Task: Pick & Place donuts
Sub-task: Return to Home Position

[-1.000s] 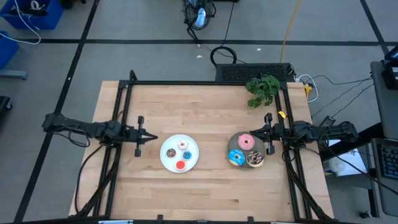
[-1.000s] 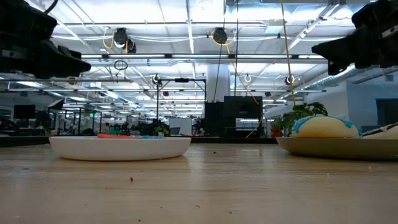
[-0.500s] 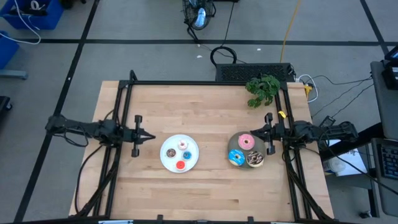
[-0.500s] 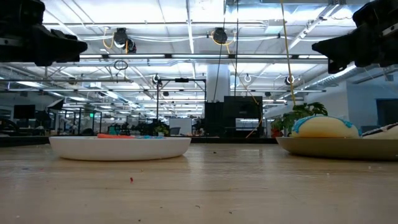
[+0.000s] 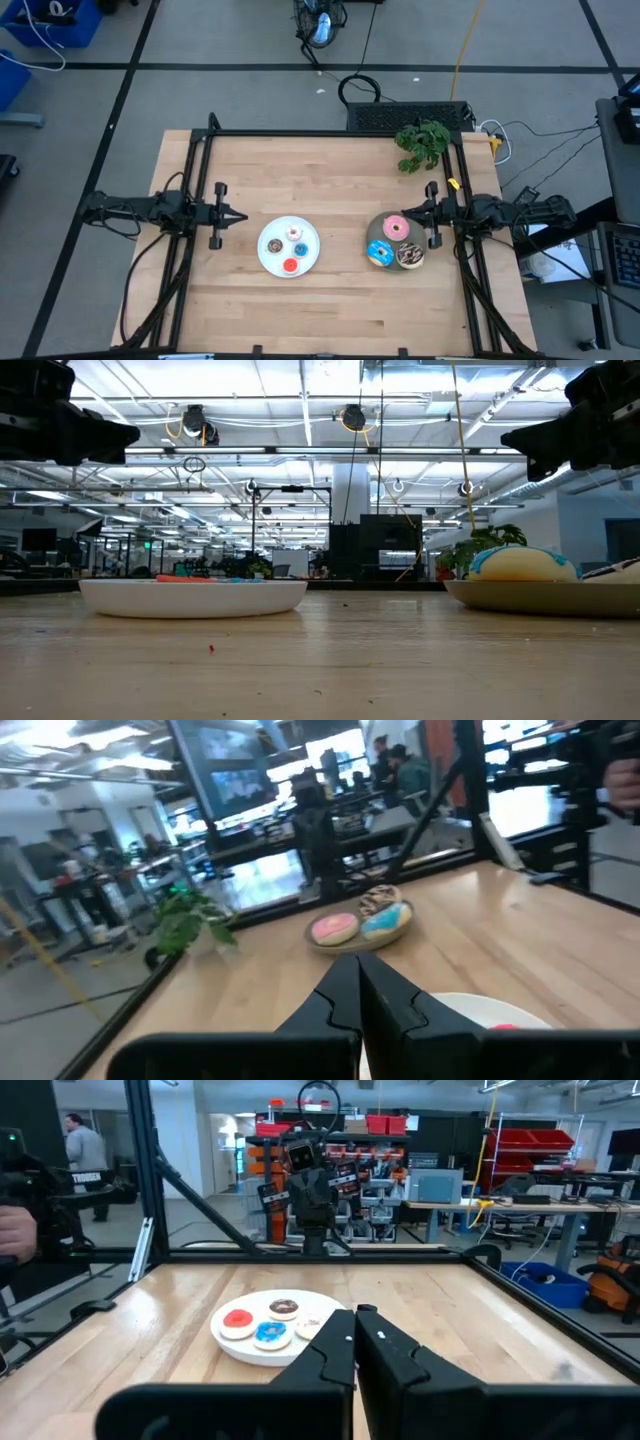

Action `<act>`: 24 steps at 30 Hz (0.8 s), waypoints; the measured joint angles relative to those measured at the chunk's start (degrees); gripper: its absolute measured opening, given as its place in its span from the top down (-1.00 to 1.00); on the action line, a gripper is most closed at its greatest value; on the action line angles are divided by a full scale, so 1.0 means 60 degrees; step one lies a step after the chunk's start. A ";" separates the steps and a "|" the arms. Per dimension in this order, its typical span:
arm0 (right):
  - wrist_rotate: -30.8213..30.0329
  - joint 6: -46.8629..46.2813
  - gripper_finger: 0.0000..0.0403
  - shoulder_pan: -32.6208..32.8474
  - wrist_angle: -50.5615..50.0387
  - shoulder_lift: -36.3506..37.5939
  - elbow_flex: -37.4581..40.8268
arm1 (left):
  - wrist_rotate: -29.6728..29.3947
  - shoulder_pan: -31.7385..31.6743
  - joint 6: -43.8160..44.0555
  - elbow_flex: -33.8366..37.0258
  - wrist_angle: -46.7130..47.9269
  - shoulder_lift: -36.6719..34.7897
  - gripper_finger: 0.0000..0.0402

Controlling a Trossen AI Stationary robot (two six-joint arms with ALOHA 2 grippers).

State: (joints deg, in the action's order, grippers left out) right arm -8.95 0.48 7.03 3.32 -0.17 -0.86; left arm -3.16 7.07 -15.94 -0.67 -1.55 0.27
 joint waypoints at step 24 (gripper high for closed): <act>0.0004 0.0209 1.00 0.0003 0.0023 -0.0003 0.0000 | 0.0269 -0.0120 0.0492 0.0004 -0.0034 0.0016 0.80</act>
State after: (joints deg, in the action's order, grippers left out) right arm -8.93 1.74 7.05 3.46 -0.19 -0.86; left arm -1.54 6.35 -12.99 -0.64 -1.76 0.36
